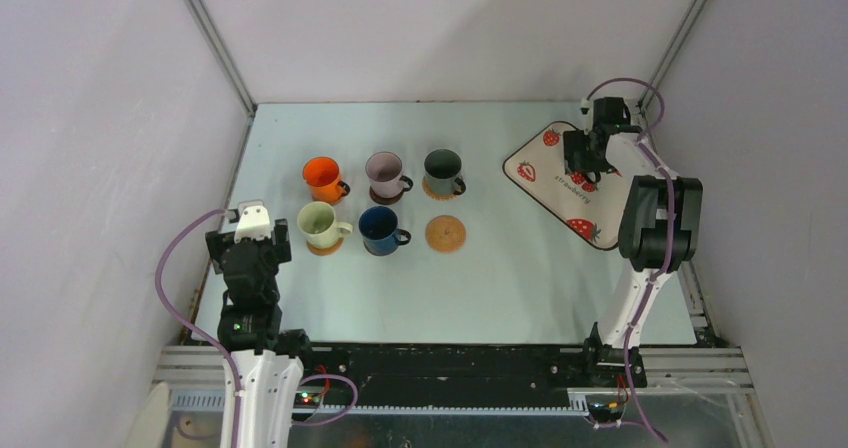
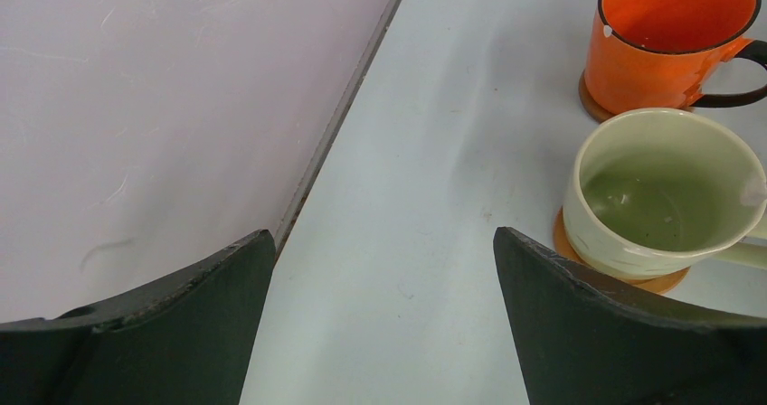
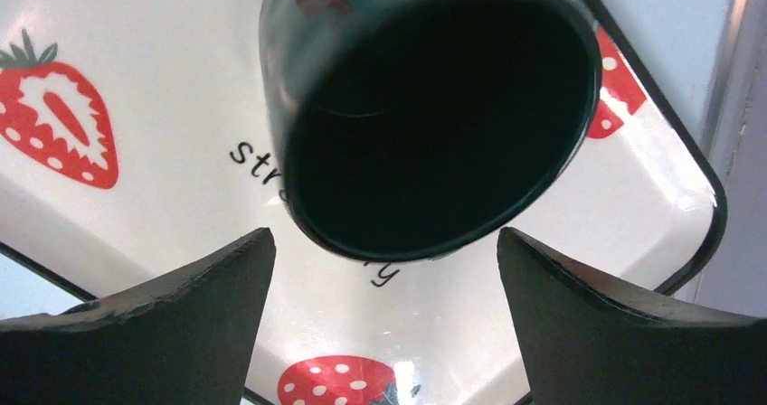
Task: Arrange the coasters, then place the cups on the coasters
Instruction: Pick up the cup from the tray.
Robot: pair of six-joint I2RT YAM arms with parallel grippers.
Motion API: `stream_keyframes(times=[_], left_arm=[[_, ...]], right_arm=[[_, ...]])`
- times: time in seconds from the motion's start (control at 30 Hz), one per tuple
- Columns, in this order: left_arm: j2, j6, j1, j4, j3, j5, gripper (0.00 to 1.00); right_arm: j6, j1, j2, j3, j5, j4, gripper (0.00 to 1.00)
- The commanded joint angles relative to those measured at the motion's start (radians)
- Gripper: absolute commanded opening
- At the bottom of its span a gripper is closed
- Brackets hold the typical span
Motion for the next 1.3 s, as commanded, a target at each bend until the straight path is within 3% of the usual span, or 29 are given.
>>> stream_keyframes(times=[0.0,0.37,0.67,0.93,1.27], left_arm=[[-0.005,-0.003,0.004,0.017,0.027,0.017,0.98],[0.006,-0.001,0.005,0.019,0.027,0.017,0.98],[0.015,-0.001,0.005,0.022,0.026,0.014,0.98],[0.025,-0.002,0.005,0.027,0.026,0.007,0.98],[0.046,0.0,0.005,0.04,0.022,-0.009,0.98]], right_arm=[[-0.037,0.025,-0.043,-0.021,0.04,0.033,0.98],[-0.066,0.052,-0.085,-0.058,0.058,0.093,0.99],[-0.09,0.056,-0.094,-0.031,-0.028,0.089,0.99],[-0.06,0.069,-0.019,0.145,-0.158,-0.047,0.99],[-0.042,0.076,0.144,0.336,-0.135,-0.122,0.99]])
